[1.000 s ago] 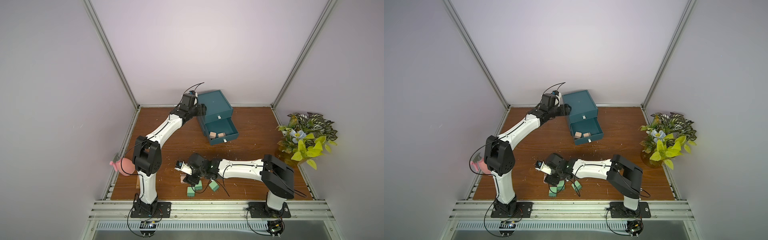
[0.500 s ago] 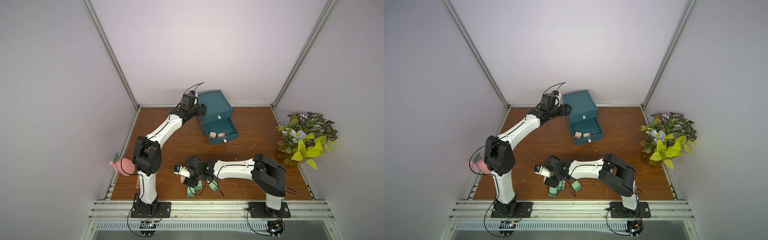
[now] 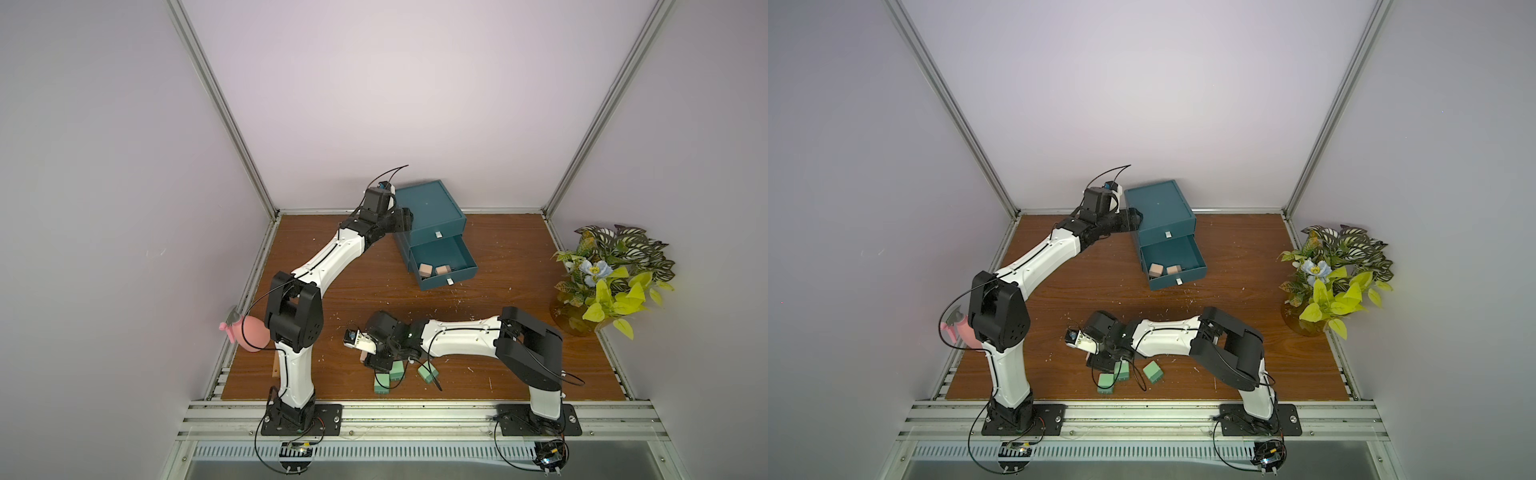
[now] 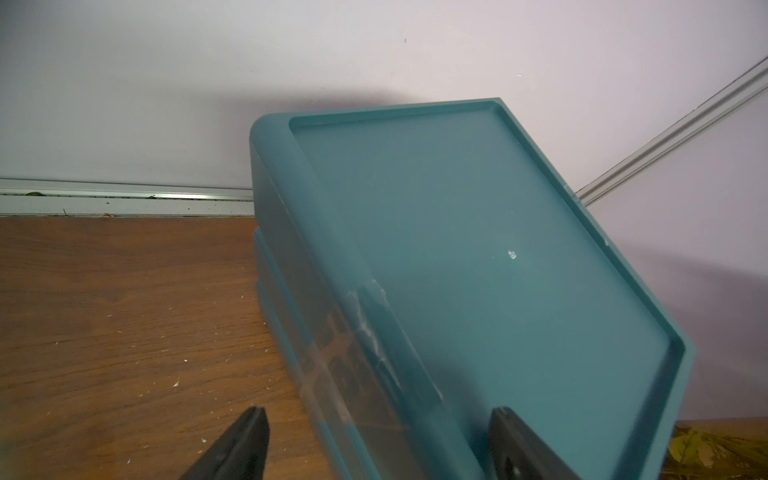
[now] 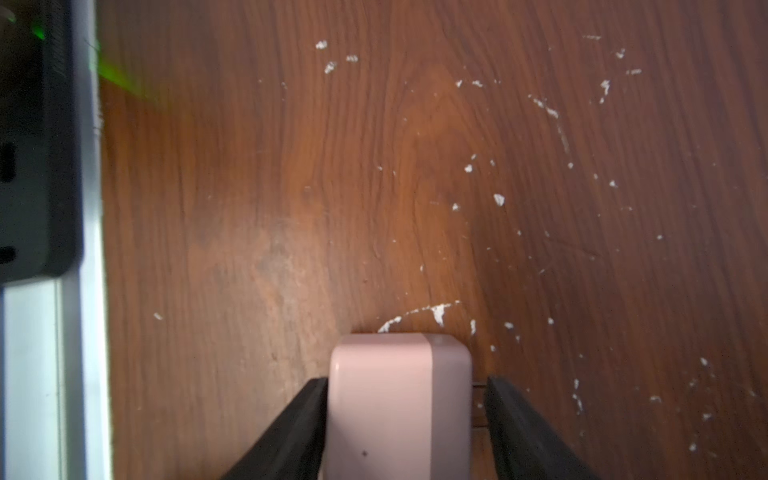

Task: Place the plugs into the drawer by color
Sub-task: Pick up the plug from the center of the board.

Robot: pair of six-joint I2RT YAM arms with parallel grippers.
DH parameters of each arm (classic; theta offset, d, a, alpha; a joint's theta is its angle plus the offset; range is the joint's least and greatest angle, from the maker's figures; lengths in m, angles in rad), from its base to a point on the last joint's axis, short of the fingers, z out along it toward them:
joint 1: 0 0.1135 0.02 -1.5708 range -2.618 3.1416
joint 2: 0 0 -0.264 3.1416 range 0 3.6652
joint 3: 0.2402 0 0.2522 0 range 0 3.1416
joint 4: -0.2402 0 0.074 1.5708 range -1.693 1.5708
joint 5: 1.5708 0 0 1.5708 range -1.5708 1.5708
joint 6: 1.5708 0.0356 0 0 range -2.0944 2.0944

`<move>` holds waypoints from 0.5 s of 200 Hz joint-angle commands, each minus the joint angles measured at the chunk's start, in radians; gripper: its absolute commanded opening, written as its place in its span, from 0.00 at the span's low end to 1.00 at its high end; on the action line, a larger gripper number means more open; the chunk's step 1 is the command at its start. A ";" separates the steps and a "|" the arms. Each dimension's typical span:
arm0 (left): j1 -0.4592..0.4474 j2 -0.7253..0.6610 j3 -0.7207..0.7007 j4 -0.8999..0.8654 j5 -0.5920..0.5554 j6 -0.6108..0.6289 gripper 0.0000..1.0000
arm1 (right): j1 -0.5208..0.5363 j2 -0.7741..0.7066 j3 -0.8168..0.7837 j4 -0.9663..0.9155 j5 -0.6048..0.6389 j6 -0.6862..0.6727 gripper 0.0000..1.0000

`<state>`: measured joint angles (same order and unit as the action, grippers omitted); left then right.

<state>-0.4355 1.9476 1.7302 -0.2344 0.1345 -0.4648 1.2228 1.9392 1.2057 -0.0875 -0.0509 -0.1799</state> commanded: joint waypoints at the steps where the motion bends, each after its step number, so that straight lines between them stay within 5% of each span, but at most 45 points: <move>1: 0.010 0.019 -0.030 -0.072 -0.010 0.008 0.79 | 0.006 -0.003 0.038 -0.022 0.011 -0.011 0.65; 100: 0.009 0.020 -0.032 -0.069 -0.006 0.006 0.79 | 0.006 -0.026 0.032 -0.019 0.041 0.013 0.51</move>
<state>-0.4355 1.9476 1.7287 -0.2310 0.1349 -0.4648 1.2228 1.9392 1.2098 -0.0937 -0.0418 -0.1749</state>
